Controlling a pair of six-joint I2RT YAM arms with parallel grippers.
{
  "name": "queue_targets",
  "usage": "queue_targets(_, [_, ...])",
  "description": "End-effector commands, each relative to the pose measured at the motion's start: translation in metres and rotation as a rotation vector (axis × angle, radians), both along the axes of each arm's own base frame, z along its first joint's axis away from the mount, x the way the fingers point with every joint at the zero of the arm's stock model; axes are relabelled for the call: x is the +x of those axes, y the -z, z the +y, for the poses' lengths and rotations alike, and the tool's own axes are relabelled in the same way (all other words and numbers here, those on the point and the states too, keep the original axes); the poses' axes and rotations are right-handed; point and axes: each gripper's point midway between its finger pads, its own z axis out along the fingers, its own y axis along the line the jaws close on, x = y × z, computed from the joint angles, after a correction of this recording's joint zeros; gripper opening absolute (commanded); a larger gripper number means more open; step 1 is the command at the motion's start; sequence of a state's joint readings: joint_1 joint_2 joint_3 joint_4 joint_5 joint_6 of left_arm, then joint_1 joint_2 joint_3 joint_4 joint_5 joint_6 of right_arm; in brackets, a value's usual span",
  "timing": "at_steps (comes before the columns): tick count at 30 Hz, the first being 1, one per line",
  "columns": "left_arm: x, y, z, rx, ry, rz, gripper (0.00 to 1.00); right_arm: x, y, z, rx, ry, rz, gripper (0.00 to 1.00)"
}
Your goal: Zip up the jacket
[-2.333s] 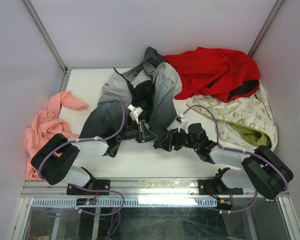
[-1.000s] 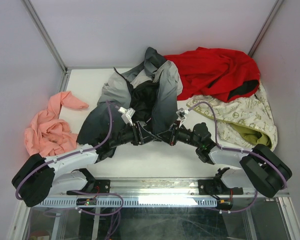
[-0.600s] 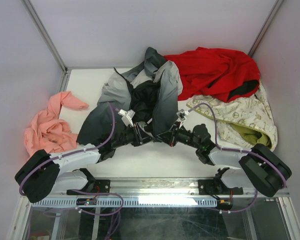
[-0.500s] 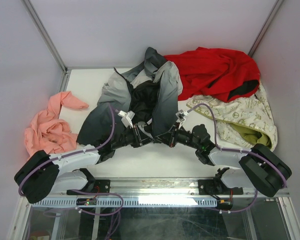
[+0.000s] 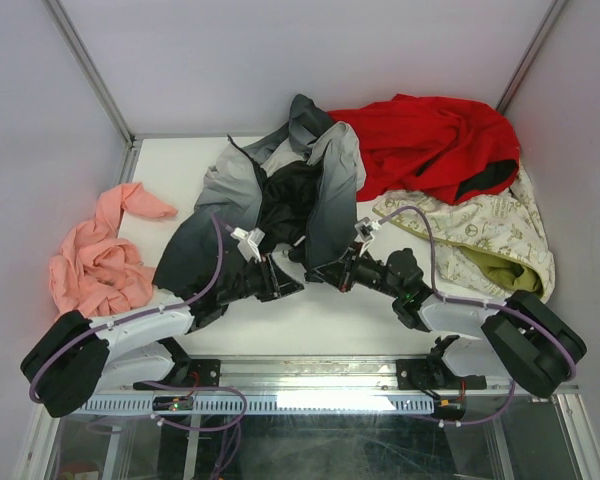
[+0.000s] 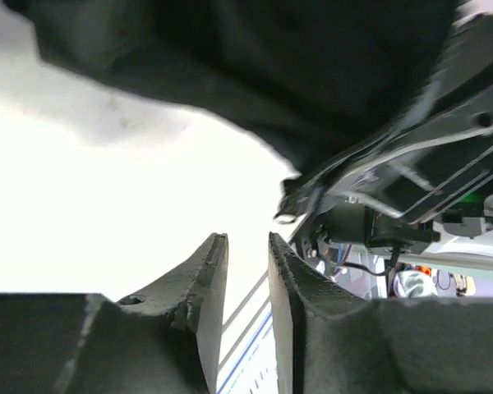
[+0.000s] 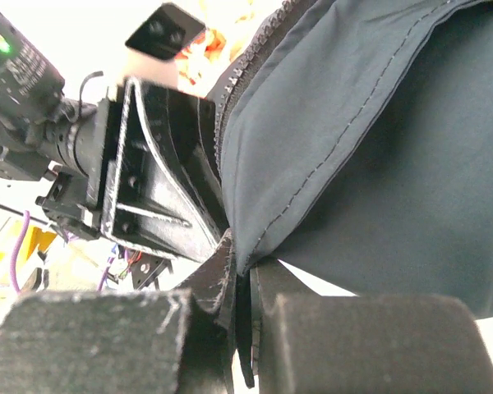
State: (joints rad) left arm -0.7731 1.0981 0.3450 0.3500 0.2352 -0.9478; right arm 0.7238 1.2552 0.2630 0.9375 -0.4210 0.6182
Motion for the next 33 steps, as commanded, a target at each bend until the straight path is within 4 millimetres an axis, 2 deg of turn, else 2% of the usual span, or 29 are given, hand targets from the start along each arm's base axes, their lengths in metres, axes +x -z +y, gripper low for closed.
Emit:
queue_targets(1, [-0.009, 0.011, 0.008, 0.053, 0.013, 0.021, 0.31, 0.016, -0.044, -0.002, 0.093, 0.059, -0.154, 0.00])
queue_targets(7, [0.006, 0.009, 0.025, 0.200, -0.059, -0.014, 0.46, 0.018, -0.042, -0.006, 0.085, 0.072, -0.162, 0.00])
queue_targets(10, [0.015, 0.016, 0.042, 0.334, -0.120, -0.003, 0.52, 0.020, -0.042, -0.011, 0.082, 0.084, -0.168, 0.00])
queue_targets(19, [0.037, 0.045, 0.113, 0.729, -0.351, 0.097, 0.69, 0.019, -0.030, -0.022, 0.031, 0.080, -0.185, 0.00])
queue_targets(23, [0.044, 0.056, 0.147, 0.840, -0.449, 0.165, 0.76, 0.014, -0.024, -0.023, 0.007, 0.064, -0.194, 0.00])
queue_targets(27, [0.047, 0.068, 0.171, 0.910, -0.514, 0.227, 0.79, 0.011, -0.020, -0.022, -0.004, 0.043, -0.198, 0.00])
queue_targets(30, [0.044, 0.083, 0.179, 0.931, -0.517, 0.287, 0.80, 0.010, -0.019, -0.023, -0.002, 0.041, -0.194, 0.00])
queue_targets(33, [0.036, 0.097, 0.164, 0.893, -0.442, 0.355, 0.80, 0.011, -0.018, -0.024, -0.006, 0.051, -0.184, 0.00])
